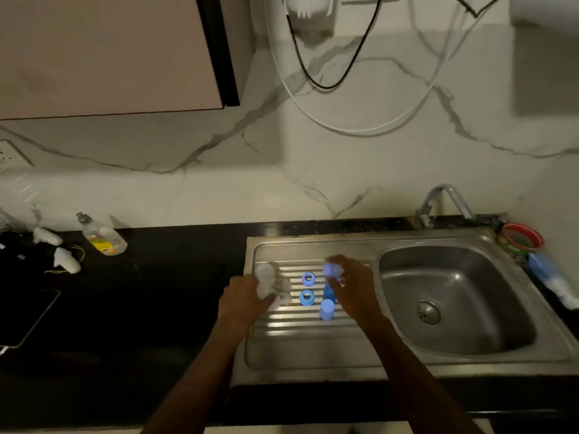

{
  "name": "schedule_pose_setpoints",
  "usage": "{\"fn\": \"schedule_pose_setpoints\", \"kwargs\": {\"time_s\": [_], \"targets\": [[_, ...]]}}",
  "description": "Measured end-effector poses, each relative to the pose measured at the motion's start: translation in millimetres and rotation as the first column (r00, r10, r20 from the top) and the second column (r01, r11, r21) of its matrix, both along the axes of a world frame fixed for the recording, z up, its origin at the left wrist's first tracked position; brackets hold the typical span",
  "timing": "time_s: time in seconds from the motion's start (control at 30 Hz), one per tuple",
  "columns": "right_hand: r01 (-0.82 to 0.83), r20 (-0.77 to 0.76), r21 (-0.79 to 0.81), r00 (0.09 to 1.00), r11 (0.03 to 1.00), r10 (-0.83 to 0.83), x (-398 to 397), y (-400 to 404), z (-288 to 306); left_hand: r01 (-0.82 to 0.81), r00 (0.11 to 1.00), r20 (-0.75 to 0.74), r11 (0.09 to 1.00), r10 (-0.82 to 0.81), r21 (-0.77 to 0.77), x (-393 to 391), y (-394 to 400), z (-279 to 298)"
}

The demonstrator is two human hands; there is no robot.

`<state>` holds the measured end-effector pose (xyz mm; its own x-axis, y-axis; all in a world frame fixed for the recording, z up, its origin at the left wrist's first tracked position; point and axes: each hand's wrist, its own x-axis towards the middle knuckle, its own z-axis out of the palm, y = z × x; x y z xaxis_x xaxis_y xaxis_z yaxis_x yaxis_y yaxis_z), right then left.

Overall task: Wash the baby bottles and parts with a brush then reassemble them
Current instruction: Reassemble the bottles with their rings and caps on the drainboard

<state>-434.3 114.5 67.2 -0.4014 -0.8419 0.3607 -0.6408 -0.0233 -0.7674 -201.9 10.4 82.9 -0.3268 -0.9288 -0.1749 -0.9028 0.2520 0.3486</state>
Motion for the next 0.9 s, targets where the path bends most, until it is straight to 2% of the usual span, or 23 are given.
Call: {"fn": "schedule_pose_setpoints", "kwargs": {"time_s": [0.07,0.1,0.17,0.23,0.27,0.3,0.33,0.37,0.4,0.43,0.5,0.57,0.67,0.73,0.77,0.8,0.83,0.87,0.9], "targets": [[0.102,-0.033,-0.206,0.993,0.973,-0.111,-5,-12,48,0.051,0.971,-0.219,0.98,-0.093,-0.19,-14,-15,50],[0.144,-0.046,-0.309,0.985,0.94,-0.166,-8,-18,75,0.06,0.927,-0.338,0.953,-0.163,-0.296,-20,-19,72],[0.196,-0.055,-0.507,0.965,0.84,-0.258,-8,-23,118,0.026,0.758,-0.551,0.86,-0.349,-0.509,-37,-18,113],[0.212,-0.096,-0.564,0.943,0.798,-0.319,-12,-24,119,-0.039,0.58,-0.674,0.811,-0.458,-0.584,-50,-18,114],[0.194,-0.128,-0.5,0.947,0.844,-0.294,-17,-25,100,-0.002,0.579,-0.681,0.835,-0.448,-0.551,-53,-22,98],[0.173,-0.149,-0.338,0.961,0.925,-0.235,-22,-23,77,0.104,0.672,-0.617,0.877,-0.409,-0.469,-56,-27,71],[0.146,-0.155,-0.092,0.975,0.985,-0.159,-26,-20,53,0.237,0.825,-0.426,0.912,-0.371,-0.335,-60,-31,43],[0.14,-0.163,0.134,0.98,0.981,-0.117,-32,-17,31,0.319,0.912,-0.203,0.927,-0.357,-0.197,-61,-32,16],[0.161,-0.19,0.25,0.975,0.955,-0.115,-36,-15,15,0.331,0.933,-0.1,0.933,-0.346,-0.143,-60,-34,-1],[0.176,-0.192,0.266,0.973,0.948,-0.127,-39,-15,11,0.306,0.936,-0.133,0.939,-0.327,-0.154,-62,-34,-9],[0.17,-0.148,0.107,0.977,0.98,-0.153,-44,-23,35,0.245,0.877,-0.339,0.923,-0.341,-0.296,-72,-42,5],[0.174,-0.158,-0.144,0.968,0.974,-0.197,-48,-31,82,0.173,0.754,-0.511,0.875,-0.413,-0.453,-86,-46,47],[0.19,-0.112,-0.513,0.952,0.837,-0.285,-51,-29,149,0.008,0.573,-0.691,0.846,-0.441,-0.533,-97,-36,102],[0.214,-0.105,-0.614,0.932,0.759,-0.348,-50,-23,155,-0.087,0.506,-0.746,0.835,-0.433,-0.544,-101,-26,106],[0.21,-0.13,-0.589,0.929,0.781,-0.347,-52,-21,135,-0.05,0.536,-0.725,0.841,-0.432,-0.538,-101,-26,93],[0.207,-0.164,-0.464,0.935,0.862,-0.313,-57,-19,105,0.079,0.651,-0.63,0.863,-0.424,-0.499,-102,-27,74],[0.189,-0.198,-0.229,0.952,0.955,-0.236,-61,-16,70,0.252,0.804,-0.426,0.887,-0.415,-0.388,-103,-27,51],[0.15,-0.214,0.057,0.968,0.987,-0.134,-67,-11,37,0.362,0.891,-0.201,0.905,-0.406,-0.224,-104,-27,26],[0.121,-0.216,0.289,0.975,0.95,-0.059,-73,-7,8,0.384,0.917,-0.066,0.916,-0.393,-0.112,-103,-27,5]]}}
